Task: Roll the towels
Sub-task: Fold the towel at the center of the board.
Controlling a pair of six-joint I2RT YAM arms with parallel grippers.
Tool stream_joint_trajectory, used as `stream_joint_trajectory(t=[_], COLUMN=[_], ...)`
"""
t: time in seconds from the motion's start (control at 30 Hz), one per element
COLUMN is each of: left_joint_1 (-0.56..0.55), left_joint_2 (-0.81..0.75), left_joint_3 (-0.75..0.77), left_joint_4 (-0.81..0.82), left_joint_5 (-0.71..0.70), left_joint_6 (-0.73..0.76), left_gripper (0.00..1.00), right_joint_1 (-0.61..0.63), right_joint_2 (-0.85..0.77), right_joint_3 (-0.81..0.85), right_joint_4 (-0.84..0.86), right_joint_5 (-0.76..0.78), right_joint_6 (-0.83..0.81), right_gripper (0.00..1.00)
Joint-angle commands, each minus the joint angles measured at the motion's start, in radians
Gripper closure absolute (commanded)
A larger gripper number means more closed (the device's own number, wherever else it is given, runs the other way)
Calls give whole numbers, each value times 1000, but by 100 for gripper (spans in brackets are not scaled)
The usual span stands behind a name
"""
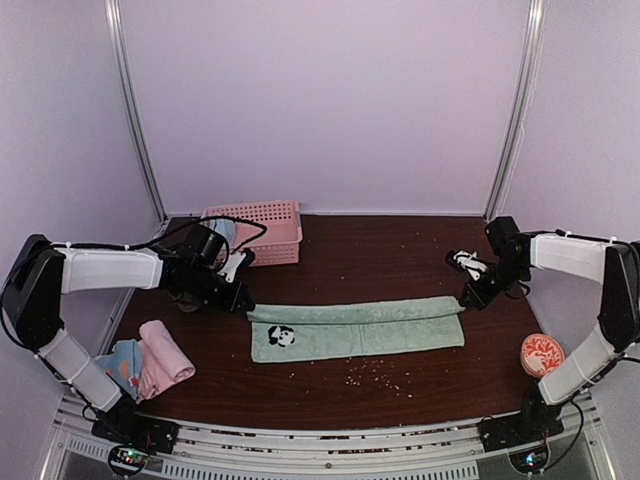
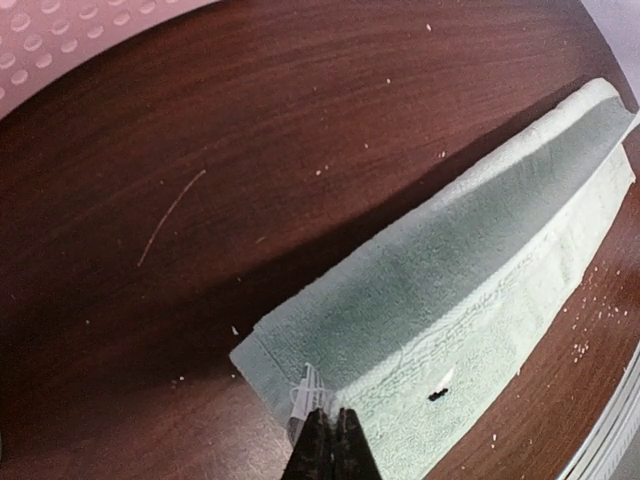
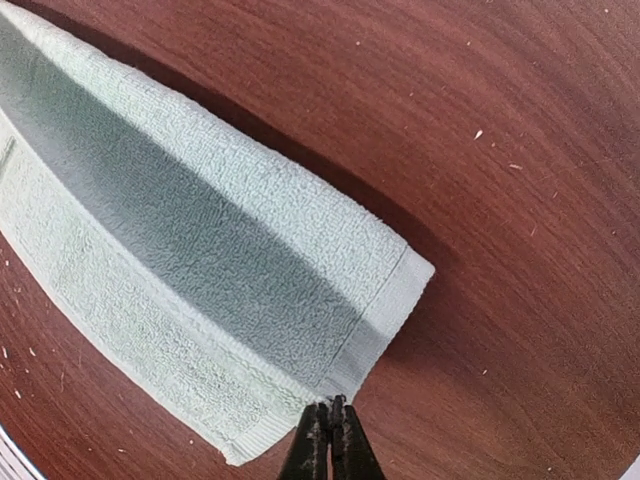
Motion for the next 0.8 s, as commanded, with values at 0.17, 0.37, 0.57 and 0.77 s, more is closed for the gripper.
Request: stream_joint_trajectory(t=[0.17,0.37,0.57,0.77], left_joint_1=[9,2,0,0], left_joint_2=[47,78,114,152], left_joint_3=[-36,-36,-40,-42], left_joint_4=[-31,-43,-51,-57], left_joint_5=[70,80,102,107], left_joint_6=[19,28,28,41], left_gripper=[100,100,100,100], right_joint_1=[-7,-7,-6,-4], right_joint_2=[-26,-24,-14,15], right_joint_3=[-55,-78,-98,-119], right_joint_4=[-15,-21,-40,-41], right_joint_5=[13,4,-28,-39], right_joint_6=[-53,-92,-144,-182], right_gripper=[100,100,100,100])
